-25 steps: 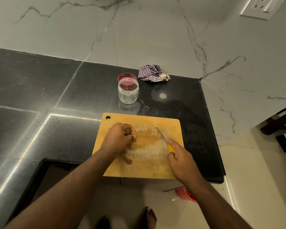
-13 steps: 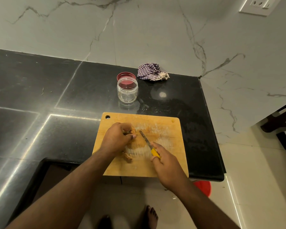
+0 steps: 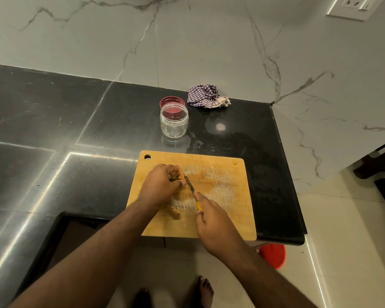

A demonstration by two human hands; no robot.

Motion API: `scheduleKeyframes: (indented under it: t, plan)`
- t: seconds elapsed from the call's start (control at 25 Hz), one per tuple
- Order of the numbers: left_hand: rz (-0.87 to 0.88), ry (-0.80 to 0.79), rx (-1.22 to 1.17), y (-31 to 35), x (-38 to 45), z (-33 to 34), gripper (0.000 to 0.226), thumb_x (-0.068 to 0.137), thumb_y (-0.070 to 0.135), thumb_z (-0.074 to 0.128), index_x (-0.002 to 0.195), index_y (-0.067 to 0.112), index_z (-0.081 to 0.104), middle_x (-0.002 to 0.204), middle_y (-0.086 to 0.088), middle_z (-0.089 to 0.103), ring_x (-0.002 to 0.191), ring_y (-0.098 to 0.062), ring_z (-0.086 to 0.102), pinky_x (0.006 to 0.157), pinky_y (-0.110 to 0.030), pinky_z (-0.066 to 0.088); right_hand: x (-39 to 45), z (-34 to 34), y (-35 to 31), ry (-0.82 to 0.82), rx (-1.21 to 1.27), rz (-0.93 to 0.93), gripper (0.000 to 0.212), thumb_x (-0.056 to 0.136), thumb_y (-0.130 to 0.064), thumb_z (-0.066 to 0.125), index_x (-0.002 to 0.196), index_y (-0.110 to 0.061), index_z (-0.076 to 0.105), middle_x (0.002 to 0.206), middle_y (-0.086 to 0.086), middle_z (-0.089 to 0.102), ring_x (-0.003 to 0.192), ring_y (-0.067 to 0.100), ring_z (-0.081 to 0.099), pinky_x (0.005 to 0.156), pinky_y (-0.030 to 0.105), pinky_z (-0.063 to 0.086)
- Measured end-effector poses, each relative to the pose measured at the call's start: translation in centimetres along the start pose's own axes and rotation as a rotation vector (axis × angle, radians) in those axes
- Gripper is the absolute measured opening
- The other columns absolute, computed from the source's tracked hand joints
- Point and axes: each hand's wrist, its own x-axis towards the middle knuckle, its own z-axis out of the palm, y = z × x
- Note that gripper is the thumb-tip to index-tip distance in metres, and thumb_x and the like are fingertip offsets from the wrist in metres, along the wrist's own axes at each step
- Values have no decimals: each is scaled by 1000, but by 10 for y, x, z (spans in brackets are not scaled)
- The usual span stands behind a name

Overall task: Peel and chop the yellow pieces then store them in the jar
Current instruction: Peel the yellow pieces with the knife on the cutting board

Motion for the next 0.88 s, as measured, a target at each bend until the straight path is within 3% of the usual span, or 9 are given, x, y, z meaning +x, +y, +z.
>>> scheduleKeyframes:
  t: [0.32,0.52,0.68,0.88]
  plan:
    - [-4,28,-6,3,-1,0,45,85,28,77,128,17,66,101,13,55,90,-7,54,73,-20,43,-9,5,-3,-56,-194,5,58,103,-20,33,156,-29,12,123,-4,47,94,12,50,78,30,45]
    - [-22,3,-20,0,1,1,54,85,30,78,135,17,60,121,5,63,97,-6,52,80,-22,46,-12,-16,15,-20,-249,55,59,103,-21,35,156,-31,10,121,-5,43,83,9,49,68,25,42]
    - [-31,-13,-38,-4,2,2,53,83,31,78,132,18,61,123,3,64,103,-11,58,86,-29,51,-1,-43,38,91,-202,44,54,105,-25,35,154,-38,18,119,-10,47,88,7,54,75,28,53]
    - [-28,-10,-29,-7,2,3,55,84,32,78,134,19,60,122,5,62,102,-9,56,87,-28,50,2,-41,41,-24,-109,17,50,104,-23,40,150,-40,30,132,-9,49,104,1,46,85,19,41]
